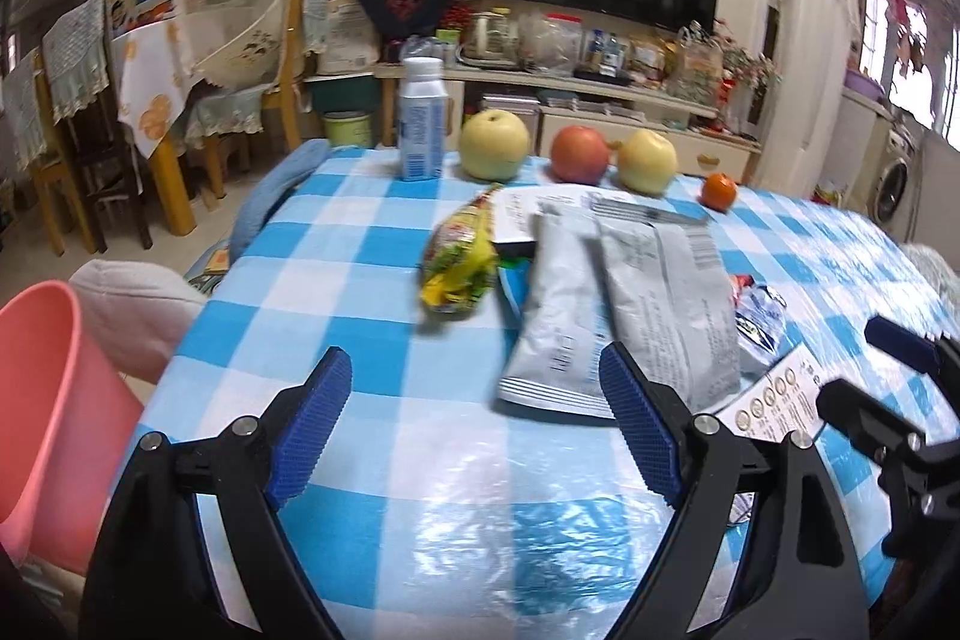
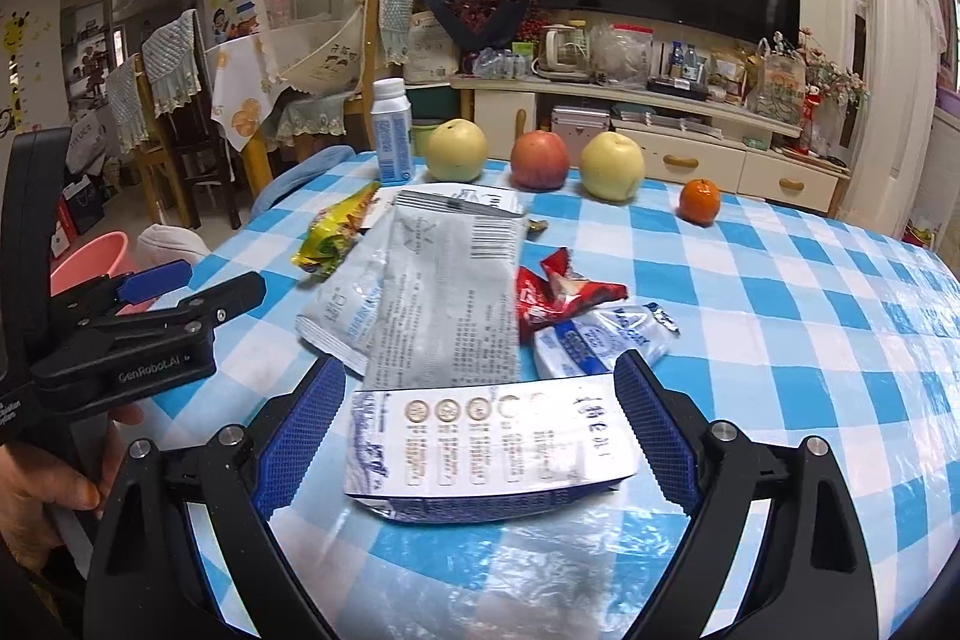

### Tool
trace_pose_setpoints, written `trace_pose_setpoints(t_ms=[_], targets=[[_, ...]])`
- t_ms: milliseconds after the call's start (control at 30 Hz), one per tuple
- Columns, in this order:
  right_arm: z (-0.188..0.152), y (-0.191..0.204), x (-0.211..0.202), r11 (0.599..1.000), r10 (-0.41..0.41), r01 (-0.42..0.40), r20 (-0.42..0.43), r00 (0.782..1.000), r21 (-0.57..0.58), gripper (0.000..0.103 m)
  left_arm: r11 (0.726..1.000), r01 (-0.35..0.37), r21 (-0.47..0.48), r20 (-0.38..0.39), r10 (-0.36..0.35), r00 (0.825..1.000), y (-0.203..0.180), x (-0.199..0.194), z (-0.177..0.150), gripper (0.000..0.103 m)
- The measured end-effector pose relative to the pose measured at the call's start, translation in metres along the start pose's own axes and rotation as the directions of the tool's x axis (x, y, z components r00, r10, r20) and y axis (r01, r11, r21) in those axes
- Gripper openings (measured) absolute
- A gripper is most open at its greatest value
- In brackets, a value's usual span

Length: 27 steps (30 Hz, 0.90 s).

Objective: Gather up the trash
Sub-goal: 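Return both tools from the bucket to the table, then grasp the white milk carton with the left tool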

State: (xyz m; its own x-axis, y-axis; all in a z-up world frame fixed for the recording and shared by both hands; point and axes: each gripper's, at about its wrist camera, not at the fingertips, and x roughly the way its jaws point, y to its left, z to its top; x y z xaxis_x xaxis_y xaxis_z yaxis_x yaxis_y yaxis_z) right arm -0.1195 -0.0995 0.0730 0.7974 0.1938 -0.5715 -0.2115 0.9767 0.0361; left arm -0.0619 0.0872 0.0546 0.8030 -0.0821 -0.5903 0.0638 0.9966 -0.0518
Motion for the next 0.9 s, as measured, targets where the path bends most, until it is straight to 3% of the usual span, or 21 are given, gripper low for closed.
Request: trace_pose_setpoints(t_ms=[233, 367, 633, 900], targets=[[0.0, -0.023, 0.002, 0.999, -0.036, 0.036, -0.009, 0.999, 0.024, 0.09, 0.997, 0.039, 0.07, -0.006, -0.039, 0.999, -0.027, 0.005, -0.001, 0.085], [0.003, -0.038, 0.0, 0.998, -0.045, 0.045, -0.016, 0.999, 0.034, 0.09, 0.987, 0.095, 0.13, 0.012, -0.098, 0.995, -0.045, 0.002, -0.002, 0.085], [0.009, -0.093, -0.015, 0.985, -0.065, 0.066, -0.014, 0.998, 0.158, 0.09, 0.929, 0.226, 0.292, -0.036, -0.226, 0.974, -0.086, 0.005, -0.012, 0.085], [0.009, -0.129, -0.008, 0.966, -0.043, 0.06, -0.074, 0.996, 0.252, 0.09, 0.874, 0.309, 0.375, -0.145, -0.274, 0.951, -0.112, 0.024, -0.021, 0.085]])
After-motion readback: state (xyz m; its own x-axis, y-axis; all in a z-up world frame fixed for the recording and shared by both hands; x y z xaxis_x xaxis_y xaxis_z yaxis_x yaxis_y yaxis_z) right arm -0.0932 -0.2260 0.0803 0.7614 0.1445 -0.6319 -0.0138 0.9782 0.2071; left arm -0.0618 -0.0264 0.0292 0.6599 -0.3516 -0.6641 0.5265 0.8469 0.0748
